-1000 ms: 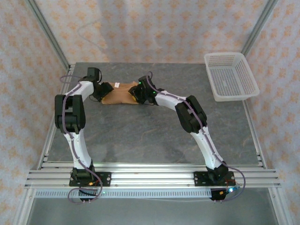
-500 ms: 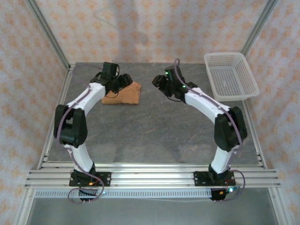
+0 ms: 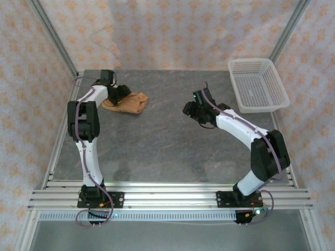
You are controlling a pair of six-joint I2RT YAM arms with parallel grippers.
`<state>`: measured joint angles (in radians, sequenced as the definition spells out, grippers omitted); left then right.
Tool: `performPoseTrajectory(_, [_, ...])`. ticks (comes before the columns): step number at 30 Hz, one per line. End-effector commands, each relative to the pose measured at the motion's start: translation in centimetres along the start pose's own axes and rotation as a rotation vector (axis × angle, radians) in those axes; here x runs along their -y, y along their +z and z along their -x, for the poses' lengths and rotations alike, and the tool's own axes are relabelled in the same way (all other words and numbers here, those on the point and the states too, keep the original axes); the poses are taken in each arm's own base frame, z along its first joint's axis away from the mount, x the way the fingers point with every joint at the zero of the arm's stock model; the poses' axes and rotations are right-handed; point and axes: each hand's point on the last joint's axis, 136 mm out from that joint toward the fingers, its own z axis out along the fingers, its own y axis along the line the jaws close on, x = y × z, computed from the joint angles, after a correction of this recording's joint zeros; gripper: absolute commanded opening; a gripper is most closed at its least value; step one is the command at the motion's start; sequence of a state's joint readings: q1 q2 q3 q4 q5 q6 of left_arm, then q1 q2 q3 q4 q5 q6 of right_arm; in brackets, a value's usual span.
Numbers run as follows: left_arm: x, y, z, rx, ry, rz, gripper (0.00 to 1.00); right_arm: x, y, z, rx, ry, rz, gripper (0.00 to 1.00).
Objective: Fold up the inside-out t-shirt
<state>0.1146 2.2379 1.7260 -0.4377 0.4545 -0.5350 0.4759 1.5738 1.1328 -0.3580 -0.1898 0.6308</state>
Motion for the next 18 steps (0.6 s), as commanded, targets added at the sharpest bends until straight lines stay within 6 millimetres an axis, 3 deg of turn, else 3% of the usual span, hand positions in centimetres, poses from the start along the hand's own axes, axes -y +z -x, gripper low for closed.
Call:
performPoseTrajectory(1, [-4.8, 0.0, 0.5, -0.059, -0.031, 0.084, 0.67, 4.3, -1.2, 0.1, 0.027, -0.048, -0.128, 0.57])
performPoseTrajectory(6, [-4.9, -1.0, 1.0, -0.009, -0.067, 0.07, 0.67, 8.0, -2.9, 1.1, 0.077, -0.034, -0.182, 0.59])
performPoseTrajectory(9, [-3.8, -2.0, 0.8, 0.022, -0.06, 0.032, 0.66, 9.9, -4.5, 2.7, 0.127, -0.066, -0.251, 0.63])
performPoseTrajectory(11, [-2.3, -3.6, 1.0, 0.063, -0.059, 0.004, 0.67, 11.2, -6.1, 4.4, 0.207, -0.11, -0.329, 0.7])
performPoseTrajectory(14, [0.7, -8.3, 1.6, 0.197, 0.008, -0.012, 0.75, 13.3, -9.5, 7.4, 0.395, -0.196, -0.487, 0.85])
performPoseTrajectory(15, [2.0, -10.8, 1.8, 0.267, 0.055, -0.003, 0.79, 13.7, -10.3, 8.3, 0.456, -0.235, -0.518, 0.87])
performPoseTrajectory(17, [3.1, -15.2, 1.5, 0.425, 0.182, 0.105, 0.8, 14.2, -11.1, 9.3, 0.564, -0.284, -0.544, 0.9])
performPoseTrajectory(18, [3.3, -17.4, 1.1, 0.514, 0.248, 0.183, 0.8, 14.6, -11.4, 9.6, 0.622, -0.292, -0.553, 0.96])
